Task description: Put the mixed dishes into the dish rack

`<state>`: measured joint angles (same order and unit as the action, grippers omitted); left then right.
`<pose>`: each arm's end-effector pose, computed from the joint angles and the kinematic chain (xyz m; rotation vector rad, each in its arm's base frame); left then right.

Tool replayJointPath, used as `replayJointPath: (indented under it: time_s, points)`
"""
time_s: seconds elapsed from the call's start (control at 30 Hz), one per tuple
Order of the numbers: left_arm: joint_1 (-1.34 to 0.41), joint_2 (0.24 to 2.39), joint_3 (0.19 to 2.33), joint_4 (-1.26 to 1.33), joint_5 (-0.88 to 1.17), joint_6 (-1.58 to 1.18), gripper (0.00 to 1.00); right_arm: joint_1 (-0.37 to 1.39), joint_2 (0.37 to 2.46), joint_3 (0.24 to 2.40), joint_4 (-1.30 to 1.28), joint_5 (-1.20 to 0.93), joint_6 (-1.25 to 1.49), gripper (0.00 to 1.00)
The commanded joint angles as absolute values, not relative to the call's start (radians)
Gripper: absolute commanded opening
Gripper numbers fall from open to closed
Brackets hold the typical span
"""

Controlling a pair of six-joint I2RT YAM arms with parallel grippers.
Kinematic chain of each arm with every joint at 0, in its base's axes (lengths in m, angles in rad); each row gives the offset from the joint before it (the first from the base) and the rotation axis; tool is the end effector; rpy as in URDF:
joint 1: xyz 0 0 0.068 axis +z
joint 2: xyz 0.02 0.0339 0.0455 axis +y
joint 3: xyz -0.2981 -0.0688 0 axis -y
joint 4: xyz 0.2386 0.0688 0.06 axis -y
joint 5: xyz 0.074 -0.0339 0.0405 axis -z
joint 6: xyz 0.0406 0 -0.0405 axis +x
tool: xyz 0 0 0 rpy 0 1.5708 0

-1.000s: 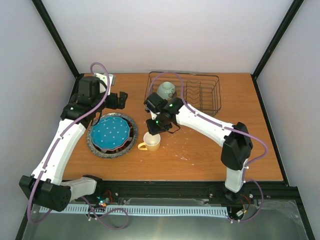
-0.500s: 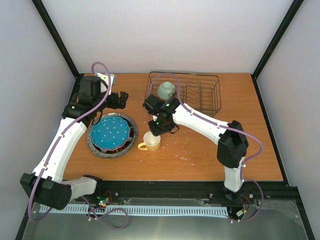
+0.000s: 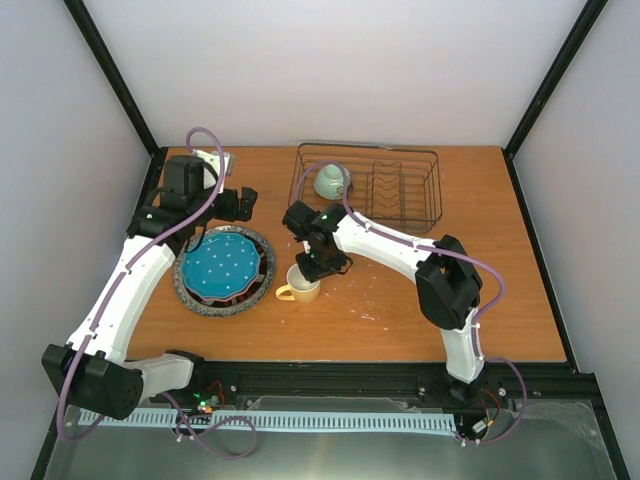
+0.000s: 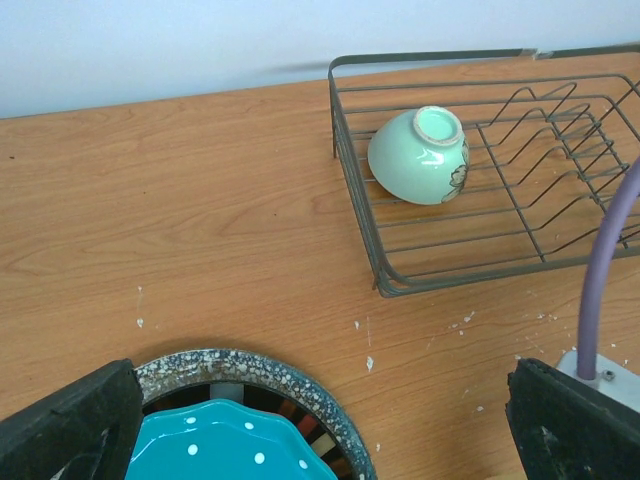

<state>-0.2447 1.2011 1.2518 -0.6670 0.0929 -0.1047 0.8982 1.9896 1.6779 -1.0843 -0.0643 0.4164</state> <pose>0.2328 -0.0620 0.3973 0.2065 2.1901 -0.2983 0.2513 0.3197 0.2570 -0.7319 2.9435 0.2396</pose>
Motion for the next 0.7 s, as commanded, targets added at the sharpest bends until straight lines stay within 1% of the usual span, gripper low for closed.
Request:
replayJointPath:
  time_s: [0.0,0.03,0.07,0.1,0.23,0.33,0.4,0.47,0.57,0.63,0.67]
  points:
    - [-0.244,1.197,1.25,-0.642,0.09,-0.095,1.0,0.902,2.013,1.656,-1.069,-0.088,0.399,0.32]
    - [-0.244,1.197,1.25,-0.643,0.092,-0.096,1.0,0.901,2.016,1.653,-1.065,-0.092,0.396,0.23]
    - [-0.243,1.198,1.249,-0.639,0.093,-0.097,1.0,0.901,2.017,1.646,-1.06,-0.097,0.394,0.1]
    - [-0.244,1.198,1.247,-0.637,0.094,-0.098,1.0,0.901,2.014,1.64,-1.054,-0.097,0.395,0.04]
    - [-0.244,1.204,1.251,-0.636,0.104,-0.104,0.99,0.9,1.957,1.625,-1.011,-0.074,0.403,0.03]
    - [-0.244,1.2,1.263,-0.63,0.127,-0.108,0.99,0.893,1.878,1.642,-0.981,0.013,0.413,0.03]
    - [-0.244,1.195,1.282,-0.625,0.191,-0.116,0.99,0.882,1.782,1.625,-0.904,0.09,0.399,0.03]
    - [-0.244,1.189,1.305,-0.614,0.295,-0.147,0.99,0.869,1.645,1.557,-0.751,0.17,0.358,0.03]
    - [-0.241,1.172,1.308,-0.557,0.514,-0.235,1.0,0.839,1.388,1.378,-0.434,0.236,0.237,0.03]
    - [-0.239,1.165,1.286,-0.483,0.661,-0.333,1.0,0.802,1.217,1.227,-0.178,0.217,0.145,0.03]
    - [-0.238,1.162,1.269,-0.435,0.723,-0.385,1.0,0.776,1.134,1.142,-0.051,0.166,0.097,0.03]
